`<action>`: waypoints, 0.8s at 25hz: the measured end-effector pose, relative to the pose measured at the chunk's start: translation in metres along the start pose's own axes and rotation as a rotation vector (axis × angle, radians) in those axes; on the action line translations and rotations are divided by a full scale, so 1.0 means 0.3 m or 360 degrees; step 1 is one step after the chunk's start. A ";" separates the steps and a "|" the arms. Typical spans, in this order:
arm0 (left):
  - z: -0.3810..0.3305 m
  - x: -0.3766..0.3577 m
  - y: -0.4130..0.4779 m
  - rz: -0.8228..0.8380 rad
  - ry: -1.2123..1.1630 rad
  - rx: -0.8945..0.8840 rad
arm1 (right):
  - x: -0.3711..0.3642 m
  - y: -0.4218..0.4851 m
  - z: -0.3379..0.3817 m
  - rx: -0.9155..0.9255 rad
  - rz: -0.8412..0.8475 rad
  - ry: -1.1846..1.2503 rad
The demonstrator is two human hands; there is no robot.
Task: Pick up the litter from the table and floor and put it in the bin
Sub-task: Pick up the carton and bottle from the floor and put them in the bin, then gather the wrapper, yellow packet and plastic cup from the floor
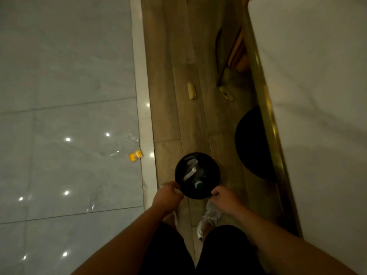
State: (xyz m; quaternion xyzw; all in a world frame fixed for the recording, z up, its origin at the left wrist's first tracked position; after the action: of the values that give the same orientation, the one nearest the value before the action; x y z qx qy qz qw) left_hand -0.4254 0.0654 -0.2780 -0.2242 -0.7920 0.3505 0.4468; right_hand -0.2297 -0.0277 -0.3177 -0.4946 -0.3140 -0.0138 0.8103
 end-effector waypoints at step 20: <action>0.182 0.489 -0.338 -0.0247 -0.0250 0.0080 | 0.181 -0.378 0.184 -0.0008 -0.0045 -0.0064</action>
State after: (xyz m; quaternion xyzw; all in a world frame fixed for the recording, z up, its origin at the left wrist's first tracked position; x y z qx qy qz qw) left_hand -0.5504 0.0778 -0.1401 -0.1228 -0.8306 0.3510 0.4145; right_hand -0.2512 -0.0252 -0.1819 -0.4923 -0.3371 -0.0161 0.8024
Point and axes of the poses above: each hand's wrist, its own y-axis towards the middle knuckle, its own x-axis out of the back of the hand, z = x × y, the point moved 5 cm from there along y, towards the middle knuckle, and after that the axes turned 9 degrees about -z, right-handed, at the moved point
